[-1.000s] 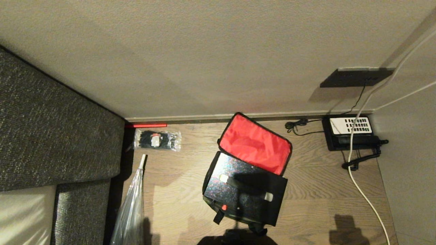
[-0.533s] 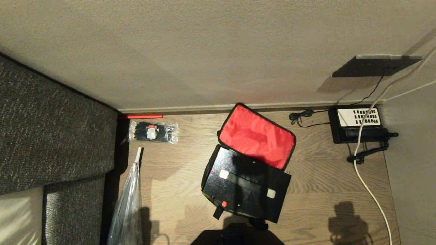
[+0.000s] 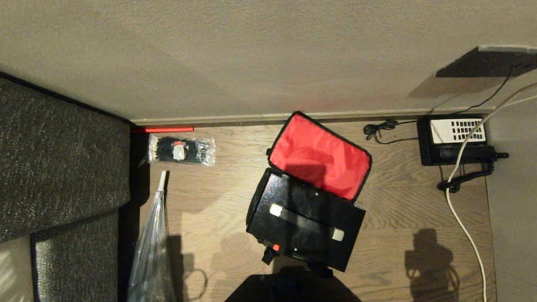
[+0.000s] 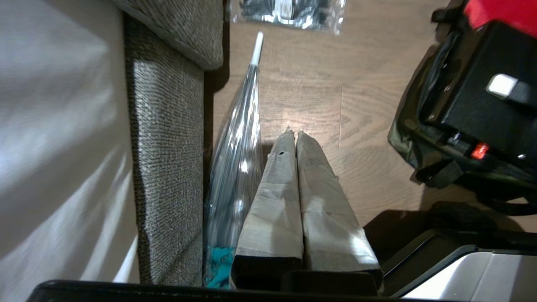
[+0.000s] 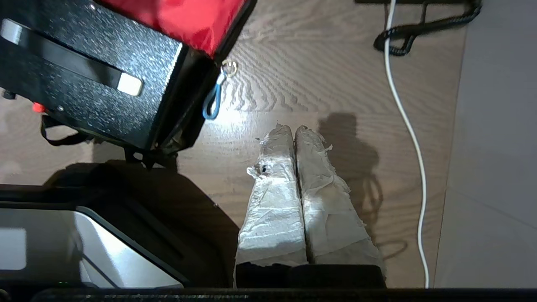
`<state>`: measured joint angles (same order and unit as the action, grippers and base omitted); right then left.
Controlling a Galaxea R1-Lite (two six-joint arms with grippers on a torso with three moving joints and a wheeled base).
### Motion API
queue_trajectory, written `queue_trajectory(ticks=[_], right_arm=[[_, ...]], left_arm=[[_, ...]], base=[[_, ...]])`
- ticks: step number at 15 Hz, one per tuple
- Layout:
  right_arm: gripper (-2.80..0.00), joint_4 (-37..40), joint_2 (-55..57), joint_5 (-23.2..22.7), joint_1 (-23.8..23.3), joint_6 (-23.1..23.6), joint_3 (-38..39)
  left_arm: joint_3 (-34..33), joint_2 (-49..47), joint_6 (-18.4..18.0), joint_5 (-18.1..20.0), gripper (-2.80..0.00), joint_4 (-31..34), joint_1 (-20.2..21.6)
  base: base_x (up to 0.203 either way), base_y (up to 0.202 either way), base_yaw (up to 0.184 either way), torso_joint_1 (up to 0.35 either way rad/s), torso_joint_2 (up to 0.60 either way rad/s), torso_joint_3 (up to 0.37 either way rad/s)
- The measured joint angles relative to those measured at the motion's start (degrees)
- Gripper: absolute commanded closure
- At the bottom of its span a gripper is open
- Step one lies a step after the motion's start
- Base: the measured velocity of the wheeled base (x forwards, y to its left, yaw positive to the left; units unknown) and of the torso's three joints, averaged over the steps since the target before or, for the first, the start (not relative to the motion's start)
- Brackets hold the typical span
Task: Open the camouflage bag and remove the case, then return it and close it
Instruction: Close the top of the storage box
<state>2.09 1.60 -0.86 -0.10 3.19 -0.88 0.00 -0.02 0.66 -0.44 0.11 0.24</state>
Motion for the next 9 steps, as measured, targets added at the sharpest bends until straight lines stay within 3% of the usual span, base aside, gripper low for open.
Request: queue_trajectory(ticks=[6, 9], right_arm=[[0.0, -0.03, 0.05, -0.01, 0.0, 0.11, 0.0], [0.0, 0.19, 0.07, 0.04, 0.0, 0.09, 0.02]], left_arm=[[0.0, 0.0, 0.05, 0.02, 0.0, -0.01, 0.0], [0.0, 0.0, 0.02, 0.02, 0.0, 0.02, 0.0]], base=[[0.0, 0.0, 0.0, 0.004, 0.0, -0.198], [0.0, 0.0, 0.0, 0.003, 0.01, -0.074]])
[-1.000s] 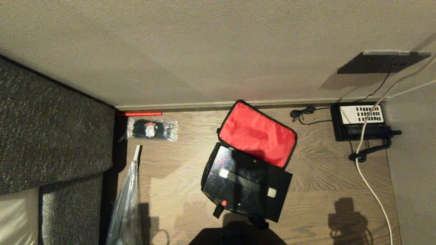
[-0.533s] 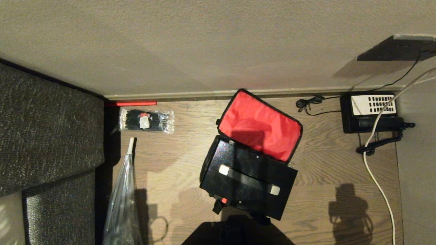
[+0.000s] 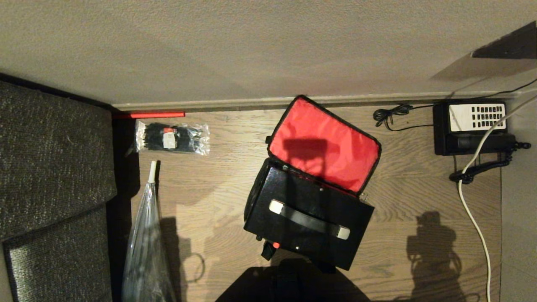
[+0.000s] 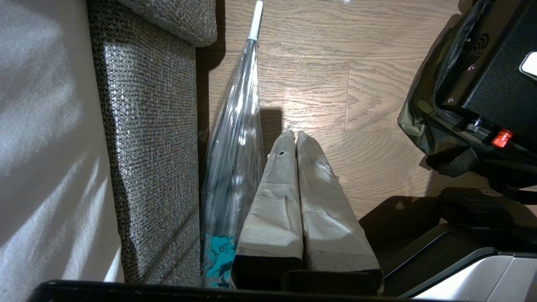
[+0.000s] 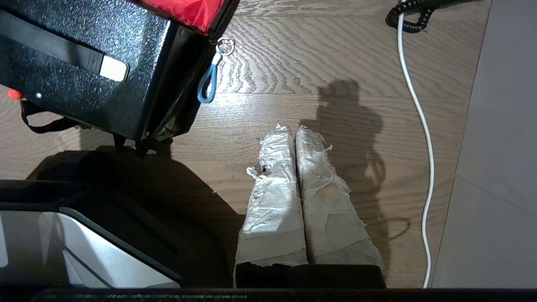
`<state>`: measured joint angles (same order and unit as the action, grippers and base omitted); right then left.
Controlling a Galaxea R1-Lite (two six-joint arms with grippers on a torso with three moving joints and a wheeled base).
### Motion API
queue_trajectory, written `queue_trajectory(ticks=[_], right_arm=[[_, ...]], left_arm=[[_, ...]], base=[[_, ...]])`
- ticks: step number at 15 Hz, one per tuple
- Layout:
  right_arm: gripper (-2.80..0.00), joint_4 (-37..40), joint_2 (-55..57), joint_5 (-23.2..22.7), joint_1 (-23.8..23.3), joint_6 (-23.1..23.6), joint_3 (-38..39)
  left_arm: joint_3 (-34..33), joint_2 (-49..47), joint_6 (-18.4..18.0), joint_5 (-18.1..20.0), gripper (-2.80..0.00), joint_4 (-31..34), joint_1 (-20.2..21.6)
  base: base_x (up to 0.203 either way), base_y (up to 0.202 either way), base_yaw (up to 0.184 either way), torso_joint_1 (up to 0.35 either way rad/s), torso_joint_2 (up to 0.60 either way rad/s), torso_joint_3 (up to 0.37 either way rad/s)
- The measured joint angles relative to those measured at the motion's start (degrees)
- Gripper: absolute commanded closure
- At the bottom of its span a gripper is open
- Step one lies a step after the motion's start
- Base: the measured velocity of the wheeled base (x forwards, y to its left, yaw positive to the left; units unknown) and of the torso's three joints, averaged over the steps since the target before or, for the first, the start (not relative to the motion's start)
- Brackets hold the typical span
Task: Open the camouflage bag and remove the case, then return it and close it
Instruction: Close the top of the storage box
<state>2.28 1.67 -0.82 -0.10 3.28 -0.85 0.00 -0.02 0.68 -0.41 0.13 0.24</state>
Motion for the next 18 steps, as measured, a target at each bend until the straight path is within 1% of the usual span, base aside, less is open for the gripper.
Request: queue_trajectory(ticks=[3, 4, 5, 6, 8, 9, 10, 11, 12, 14, 16, 18], right_arm=[[0.0, 0.48, 0.0, 0.11, 0.0, -0.56, -0.68], [0.0, 2.03, 0.0, -0.05, 0.0, -0.94, -3.14], [0.0, 4.31, 0.0, -0.36, 0.0, -1.67, -7.7], [0.0, 8.72, 0.01, -1.15, -0.01, -2.9, -14.11], [0.0, 20.35, 0.62, -4.38, 0.0, -6.15, -28.05], [0.0, 26.2, 2.14, -5.63, 0.03, -8.85, -34.05], [0.0, 30.36, 5.3, -6.38, 0.48, -12.46, -38.34], [0.0, 31.53, 8.9, -6.64, 1.04, -15.18, -40.27], [0.0, 30.09, 15.18, -6.88, 1.8, -18.51, -41.81], [0.0, 23.35, 29.78, -7.23, 2.93, -23.42, -42.64], [0.0, 11.81, 48.13, -7.53, 3.8, -27.18, -41.8], [0.0, -2.18, 65.53, -7.89, 4.34, -29.87, -39.97]], left_arm=[[0.0, 0.0, 0.0, 0.01, 0.0, -0.04, -0.01], [0.0, 0.0, 0.0, 0.01, 0.0, 0.02, -0.02], [0.0, 0.0, -0.02, 0.01, 0.0, 0.0, 0.0], [0.0, 0.0, -0.01, 0.0, 0.0, 0.0, 0.0], [0.0, 0.0, 0.0, 0.01, 0.0, 0.02, -0.01], [0.0, 0.0, 0.0, 0.0, 0.0, 0.01, 0.0], [0.0, 0.0, -0.02, 0.0, 0.0, 0.07, 0.0], [0.0, 0.0, 0.0, 0.0, 0.0, -0.02, 0.0], [0.0, 0.0, -0.02, 0.01, 0.0, 0.0, 0.0], [0.0, 0.0, -0.01, 0.0, 0.0, 0.05, -0.02], [0.0, 0.0, -0.02, 0.0, 0.0, 0.0, 0.0], [0.0, 0.0, -0.02, 0.0, 0.0, 0.0, 0.0]], base=[[0.0, 0.0, 0.0, 0.0, 0.0, 0.0], [0.0, 0.0, 0.0, 0.0, 0.0, 0.0], [0.0, 0.0, 0.0, 0.0, 0.0, 0.0], [0.0, 0.0, 0.0, 0.0, 0.0, 0.0], [0.0, 0.0, 0.0, 0.0, 0.0, 0.0], [0.0, 0.0, 0.0, 0.0, 0.0, 0.0], [0.0, 0.0, 0.0, 0.0, 0.0, 0.0], [0.0, 0.0, 0.0, 0.0, 0.0, 0.0], [0.0, 0.0, 0.0, 0.0, 0.0, 0.0], [0.0, 0.0, 0.0, 0.0, 0.0, 0.0], [0.0, 0.0, 0.0, 0.0, 0.0, 0.0], [0.0, 0.0, 0.0, 0.0, 0.0, 0.0]])
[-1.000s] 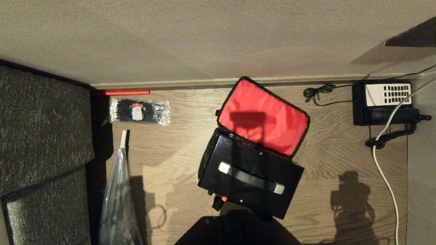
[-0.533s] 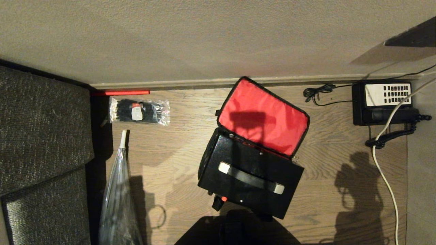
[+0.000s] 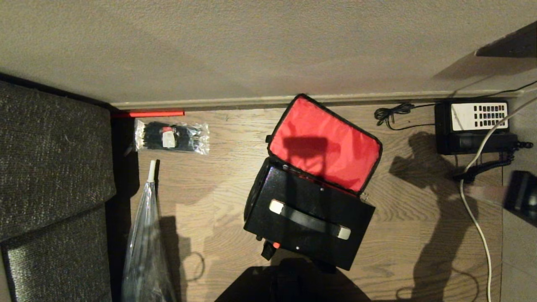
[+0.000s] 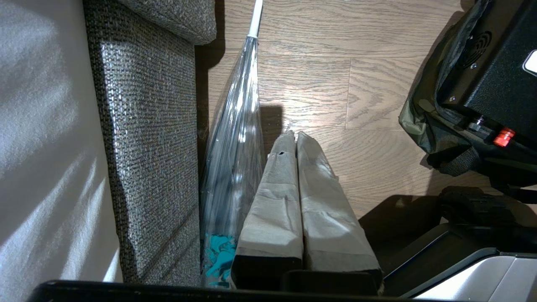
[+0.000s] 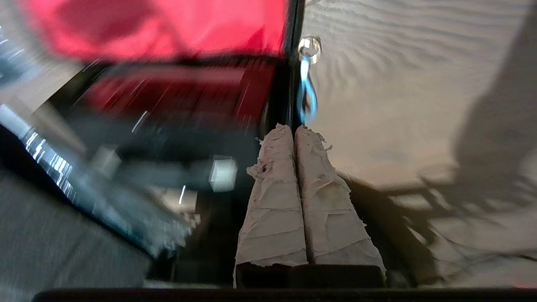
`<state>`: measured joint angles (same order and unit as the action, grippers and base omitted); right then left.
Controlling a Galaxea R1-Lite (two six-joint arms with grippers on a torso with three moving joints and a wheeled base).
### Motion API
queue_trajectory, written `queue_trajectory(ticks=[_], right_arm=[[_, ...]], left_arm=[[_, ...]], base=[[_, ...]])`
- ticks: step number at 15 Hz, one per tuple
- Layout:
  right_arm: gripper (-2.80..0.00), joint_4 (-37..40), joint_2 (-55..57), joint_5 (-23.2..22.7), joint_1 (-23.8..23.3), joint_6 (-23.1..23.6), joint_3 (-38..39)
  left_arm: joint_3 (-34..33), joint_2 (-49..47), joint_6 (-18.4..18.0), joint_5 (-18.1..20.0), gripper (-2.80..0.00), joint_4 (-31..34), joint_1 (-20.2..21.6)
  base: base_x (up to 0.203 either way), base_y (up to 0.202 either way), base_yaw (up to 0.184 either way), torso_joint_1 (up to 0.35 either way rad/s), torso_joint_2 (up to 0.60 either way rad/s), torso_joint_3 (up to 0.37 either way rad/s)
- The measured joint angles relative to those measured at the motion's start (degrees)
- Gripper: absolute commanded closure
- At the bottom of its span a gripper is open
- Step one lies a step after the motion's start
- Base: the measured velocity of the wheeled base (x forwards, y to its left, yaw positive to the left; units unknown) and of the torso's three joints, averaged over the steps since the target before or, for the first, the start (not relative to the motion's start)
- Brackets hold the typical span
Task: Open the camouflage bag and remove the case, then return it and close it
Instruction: Close the top of the storage box
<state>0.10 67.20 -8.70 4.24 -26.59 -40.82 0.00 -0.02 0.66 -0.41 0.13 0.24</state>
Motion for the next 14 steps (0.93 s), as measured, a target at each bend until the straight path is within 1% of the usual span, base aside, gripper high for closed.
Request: queue_trajectory(ticks=[1, 2, 4, 5, 6, 7, 8, 10, 12, 13, 14], right_arm=[[0.0, -8.8, 8.95, -0.24, 0.17, -1.21, 0.98], [-2.8, -16.98, 16.37, -0.58, 0.3, -2.19, 1.75], [-2.8, -33.56, 29.7, -1.7, -0.04, -4.32, 2.9], [-2.8, -39.75, 34.12, -2.46, -0.5, -5.8, 3.12], [-2.8, -46.22, 38.34, -3.58, -1.06, -8.54, 3.05], [-2.8, -50.02, 40.97, -4.71, -1.37, -12.04, 2.92], [-2.8, -52.08, 43.15, -5.72, -1.75, -15.98, 2.62], [-2.8, -52.54, 45.95, -6.62, -2.34, -22.24, 2.27], [-2.8, -54.07, 47.61, -9.39, -3.11, -31.52, 1.3], [-2.8, -55.95, 48.61, -11.7, -3.51, -36.53, 0.96], [-2.8, -57.98, 49.87, -12.81, -3.69, -39.88, 0.57]], left_arm=[[0.0, 0.0, 0.0, 0.0, 0.0, 0.0, 0.0], [0.0, 0.0, 0.01, -0.02, 0.0, -0.02, 0.0], [0.0, 0.0, 0.02, 0.0, 0.0, -0.02, 0.0], [0.0, 0.0, 0.01, 0.01, 0.0, -0.02, 0.0], [0.0, 0.0, 0.02, 0.0, 0.0, 0.02, 0.0], [0.0, 0.0, 0.02, 0.0, 0.0, 0.0, 0.0], [0.0, 0.0, 0.02, 0.0, 0.0, 0.0, 0.0], [0.0, 0.0, 0.02, 0.0, 0.0, 0.0, 0.0], [0.0, 0.0, 0.02, 0.0, 0.0, 0.0, 0.0], [0.0, 0.0, 0.02, 0.0, 0.0, 0.0, -0.02], [0.0, 0.0, 0.0, 0.0, 0.0, 0.0, 0.0]], base=[[0.0, 0.0, 0.0, 0.0, 0.0, 0.0], [0.0, 0.0, 0.0, 0.0, 0.0, 0.0], [0.0, 0.0, 0.0, 0.0, 0.0, 0.0], [0.0, 0.0, 0.0, 0.0, 0.0, 0.0], [0.0, 0.0, 0.0, 0.0, 0.0, 0.0], [0.0, 0.0, 0.0, 0.0, 0.0, 0.0], [0.0, 0.0, 0.0, 0.0, 0.0, 0.0], [0.0, 0.0, 0.0, 0.0, 0.0, 0.0], [0.0, 0.0, 0.0, 0.0, 0.0, 0.0], [0.0, 0.0, 0.0, 0.0, 0.0, 0.0], [0.0, 0.0, 0.0, 0.0, 0.0, 0.0]])
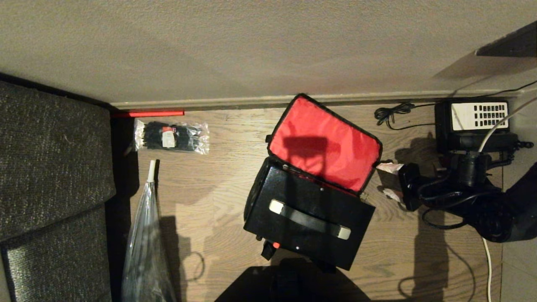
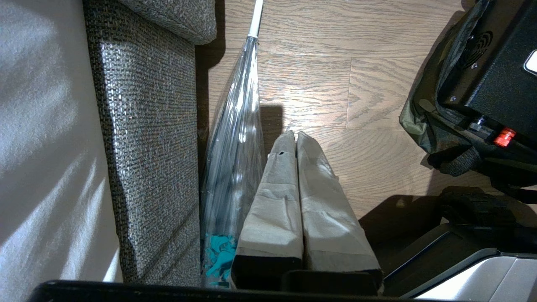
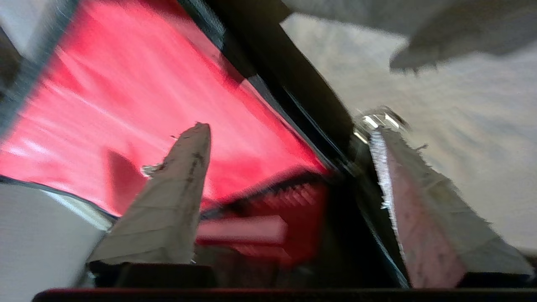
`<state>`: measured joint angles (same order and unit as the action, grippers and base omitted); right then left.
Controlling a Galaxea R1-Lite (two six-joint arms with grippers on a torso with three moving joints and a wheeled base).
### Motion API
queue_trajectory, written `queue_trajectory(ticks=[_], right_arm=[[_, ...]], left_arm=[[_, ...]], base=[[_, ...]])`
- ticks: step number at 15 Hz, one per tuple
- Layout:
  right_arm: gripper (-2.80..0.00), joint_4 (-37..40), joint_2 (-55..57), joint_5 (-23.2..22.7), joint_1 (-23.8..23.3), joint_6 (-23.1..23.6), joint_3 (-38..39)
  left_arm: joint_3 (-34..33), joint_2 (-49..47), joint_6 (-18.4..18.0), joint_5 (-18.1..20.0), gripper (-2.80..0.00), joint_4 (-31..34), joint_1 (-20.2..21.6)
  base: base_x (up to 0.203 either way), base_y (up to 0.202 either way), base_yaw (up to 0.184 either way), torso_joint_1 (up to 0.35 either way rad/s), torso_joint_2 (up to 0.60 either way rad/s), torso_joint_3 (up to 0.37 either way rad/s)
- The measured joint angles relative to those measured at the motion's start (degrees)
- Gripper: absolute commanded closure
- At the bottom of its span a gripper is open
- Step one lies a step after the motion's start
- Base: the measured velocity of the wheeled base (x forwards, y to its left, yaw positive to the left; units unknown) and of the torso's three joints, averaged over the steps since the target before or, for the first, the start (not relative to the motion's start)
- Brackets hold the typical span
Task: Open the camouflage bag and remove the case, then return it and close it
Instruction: Close the top of the storage box
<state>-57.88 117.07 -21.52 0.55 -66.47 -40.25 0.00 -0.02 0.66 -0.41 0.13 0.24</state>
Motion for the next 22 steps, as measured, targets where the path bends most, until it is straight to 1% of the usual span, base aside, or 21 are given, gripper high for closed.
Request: queue_trajectory(ticks=[2, 5, 7, 8, 11, 17, 19, 20, 22], right_arm=[[-2.8, -4.82, 2.17, -0.01, -0.17, -1.93, -1.4], [-2.8, -10.13, 6.04, 1.48, -0.04, -2.05, -4.76], [-2.8, -15.76, 8.0, 1.73, 0.05, -2.42, -6.48], [-2.8, -17.29, 8.59, 1.67, 0.07, -2.61, -7.1], [-2.8, -18.97, 9.41, 0.71, 0.71, -5.28, -8.62], [-2.8, -21.54, 10.99, 0.88, 3.71, -5.97, -10.69], [-2.8, -25.67, 11.3, 0.88, 4.02, -6.18, -10.68], [0.0, -27.43, 11.3, 0.9, 4.07, -6.21, -10.75], [0.0, -28.95, 11.27, 0.64, 4.08, -6.15, -10.71]], left_arm=[[0.0, 0.0, 0.01, 0.0, 0.0, -0.02, 0.0], [0.0, 0.0, 0.0, 0.0, 0.0, 0.0, 0.0], [0.0, 0.0, 0.0, -0.01, 0.0, -0.01, 0.0], [0.0, 0.0, 0.0, 0.0, 0.0, 0.02, 0.0], [0.0, 0.0, 0.02, -0.02, 0.0, 0.0, 0.0], [0.0, 0.0, 0.02, 0.02, 0.0, 0.0, 0.0], [0.0, 0.0, 0.01, 0.01, 0.0, 0.01, 0.0], [0.0, 0.0, 0.02, 0.01, 0.0, 0.0, 0.0], [0.0, 0.0, 0.0, 0.0, 0.0, 0.05, 0.0]], base=[[0.0, 0.0, 0.0, 0.0, 0.0, 0.0], [0.0, 0.0, 0.0, 0.0, 0.0, 0.0], [0.0, 0.0, 0.0, 0.0, 0.0, 0.0], [0.0, 0.0, 0.0, 0.0, 0.0, 0.0], [0.0, 0.0, 0.0, 0.0, 0.0, 0.0], [0.0, 0.0, 0.0, 0.0, 0.0, 0.0], [0.0, 0.0, 0.0, 0.0, 0.0, 0.0], [0.0, 0.0, 0.0, 0.0, 0.0, 0.0], [0.0, 0.0, 0.0, 0.0, 0.0, 0.0]])
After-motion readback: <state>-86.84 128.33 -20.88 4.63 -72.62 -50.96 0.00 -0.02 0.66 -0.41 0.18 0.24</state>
